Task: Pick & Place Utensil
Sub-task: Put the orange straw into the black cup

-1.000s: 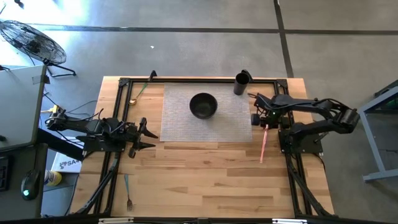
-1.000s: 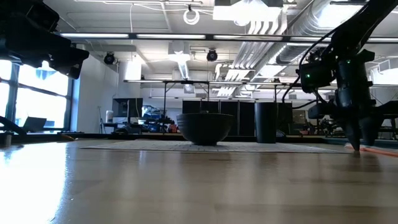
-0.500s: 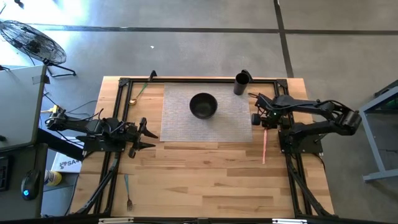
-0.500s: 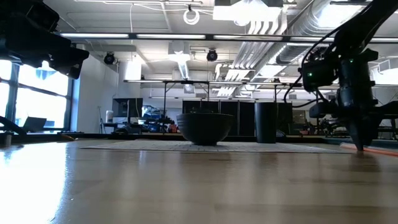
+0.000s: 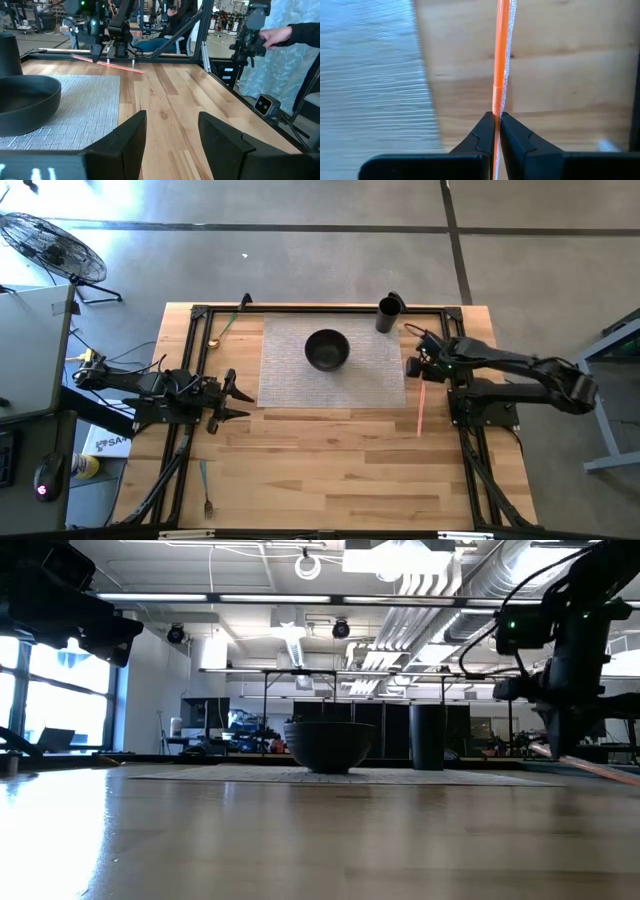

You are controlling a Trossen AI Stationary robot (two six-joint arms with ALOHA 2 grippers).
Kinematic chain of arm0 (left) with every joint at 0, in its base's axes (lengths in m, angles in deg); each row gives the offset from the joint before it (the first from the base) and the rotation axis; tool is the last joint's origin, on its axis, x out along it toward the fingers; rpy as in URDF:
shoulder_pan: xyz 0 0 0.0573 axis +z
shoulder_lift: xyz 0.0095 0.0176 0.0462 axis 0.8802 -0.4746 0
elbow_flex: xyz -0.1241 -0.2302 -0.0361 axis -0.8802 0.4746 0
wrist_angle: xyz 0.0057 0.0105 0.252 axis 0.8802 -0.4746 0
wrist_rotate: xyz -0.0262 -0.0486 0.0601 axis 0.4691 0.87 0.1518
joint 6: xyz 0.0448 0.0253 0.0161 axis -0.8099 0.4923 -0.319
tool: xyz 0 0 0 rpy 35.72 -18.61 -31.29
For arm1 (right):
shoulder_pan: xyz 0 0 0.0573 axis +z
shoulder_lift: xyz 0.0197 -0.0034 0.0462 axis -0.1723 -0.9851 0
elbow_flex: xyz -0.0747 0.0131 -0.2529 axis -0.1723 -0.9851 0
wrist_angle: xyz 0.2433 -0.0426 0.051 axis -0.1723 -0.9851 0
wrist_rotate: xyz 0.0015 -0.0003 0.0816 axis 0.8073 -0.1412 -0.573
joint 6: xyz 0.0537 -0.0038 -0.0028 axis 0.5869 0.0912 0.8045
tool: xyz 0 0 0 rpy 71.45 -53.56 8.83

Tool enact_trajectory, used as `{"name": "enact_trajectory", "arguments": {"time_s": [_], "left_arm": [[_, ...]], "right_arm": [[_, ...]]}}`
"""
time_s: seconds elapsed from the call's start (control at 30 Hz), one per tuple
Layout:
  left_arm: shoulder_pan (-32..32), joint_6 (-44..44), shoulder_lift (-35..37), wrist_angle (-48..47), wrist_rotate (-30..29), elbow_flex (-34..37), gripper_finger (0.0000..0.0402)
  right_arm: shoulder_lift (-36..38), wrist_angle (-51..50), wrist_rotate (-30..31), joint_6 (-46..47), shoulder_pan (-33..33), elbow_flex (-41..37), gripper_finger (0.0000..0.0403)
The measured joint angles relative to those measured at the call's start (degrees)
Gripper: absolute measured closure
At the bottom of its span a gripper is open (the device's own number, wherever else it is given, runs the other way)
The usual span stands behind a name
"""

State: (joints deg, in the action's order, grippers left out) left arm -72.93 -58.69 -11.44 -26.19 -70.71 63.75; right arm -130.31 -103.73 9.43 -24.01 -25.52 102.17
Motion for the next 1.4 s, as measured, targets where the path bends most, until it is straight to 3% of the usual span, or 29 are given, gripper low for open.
{"name": "enact_trajectory", "arguments": {"time_s": [0.27,0.47,0.7,0.97,1.17,1.4], "left_arm": [[0.0,0.0,0.0,0.0,0.0,0.0,0.0224],[0.0,0.0,0.0,0.0,0.0,0.0,0.0224],[0.0,0.0,0.0,0.0,0.0,0.0,0.0224],[0.0,0.0,0.0,0.0,0.0,0.0,0.0224],[0.0,0.0,0.0,0.0,0.0,0.0,0.0224],[0.0,0.0,0.0,0.0,0.0,0.0,0.0224]], "right_arm": [[10.8,7.6,6.8,-0.3,5.2,0.1,0.0391],[16.2,25.8,15.2,-6.6,8.5,0.1,0.0391],[16.3,56.8,29.6,-26.1,10.6,0.3,0.0391],[10.8,78.3,48.8,-52.3,12.5,0.3,0.0391],[4.2,93.1,51.4,-63.3,12.3,0.3,0.0391],[-1.1,94.4,46.8,-64.6,8.5,0.3,0.0391]]}}
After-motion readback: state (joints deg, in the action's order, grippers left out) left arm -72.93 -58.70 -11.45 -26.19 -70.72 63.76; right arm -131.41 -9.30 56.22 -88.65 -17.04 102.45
